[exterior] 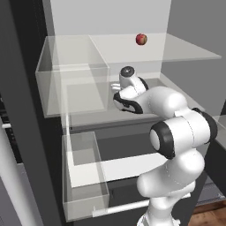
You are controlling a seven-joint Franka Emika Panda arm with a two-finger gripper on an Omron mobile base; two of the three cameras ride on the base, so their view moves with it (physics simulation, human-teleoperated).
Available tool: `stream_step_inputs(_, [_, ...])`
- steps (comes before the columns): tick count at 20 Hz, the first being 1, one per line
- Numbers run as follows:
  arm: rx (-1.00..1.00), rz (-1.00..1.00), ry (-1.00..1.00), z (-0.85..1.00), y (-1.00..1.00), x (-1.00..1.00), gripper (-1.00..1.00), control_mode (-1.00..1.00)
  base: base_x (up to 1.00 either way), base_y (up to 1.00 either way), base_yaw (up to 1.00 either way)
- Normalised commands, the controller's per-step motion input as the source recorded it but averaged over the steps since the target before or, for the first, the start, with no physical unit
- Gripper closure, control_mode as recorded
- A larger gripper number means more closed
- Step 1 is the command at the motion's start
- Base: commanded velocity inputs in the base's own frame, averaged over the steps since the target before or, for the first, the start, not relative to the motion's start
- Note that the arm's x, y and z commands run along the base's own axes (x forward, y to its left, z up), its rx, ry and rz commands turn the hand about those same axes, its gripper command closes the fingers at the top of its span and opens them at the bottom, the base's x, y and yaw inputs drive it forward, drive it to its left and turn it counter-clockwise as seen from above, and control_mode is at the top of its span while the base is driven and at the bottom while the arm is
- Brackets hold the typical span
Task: Retrieve the butter from the fridge and place it on a plate on the dining table. Then retrieve the butter knife by the fridge and place it near the plate.
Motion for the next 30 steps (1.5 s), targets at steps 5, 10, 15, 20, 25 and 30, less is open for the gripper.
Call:
stream_step_inputs(5, [0.0,-0.02,0.0,0.0,-0.01,-0.01,-1.0,-1.0,0.0,0.0,0.0])
stream_step_inputs(10, [0.0,-0.01,0.0,0.0,0.0,0.0,-1.0,-1.0,0.0,0.0,0.0])
stream_step_inputs(15, [0.0,-0.02,0.0,0.0,0.0,0.0,-1.0,-1.0,0.0,0.0,0.0])
stream_step_inputs(20, [0.0,-0.02,-0.02,-0.01,0.03,0.07,-1.0,-1.0,0.0,0.0,0.0])
stream_step_inputs(25, [0.0,-0.02,-0.08,-0.05,0.16,0.24,-1.0,-1.0,0.0,0.0,0.0])
stream_step_inputs(30, [0.0,-0.01,-0.1,-0.02,0.14,0.22,-1.0,-1.0,0.0,0.0,0.0])
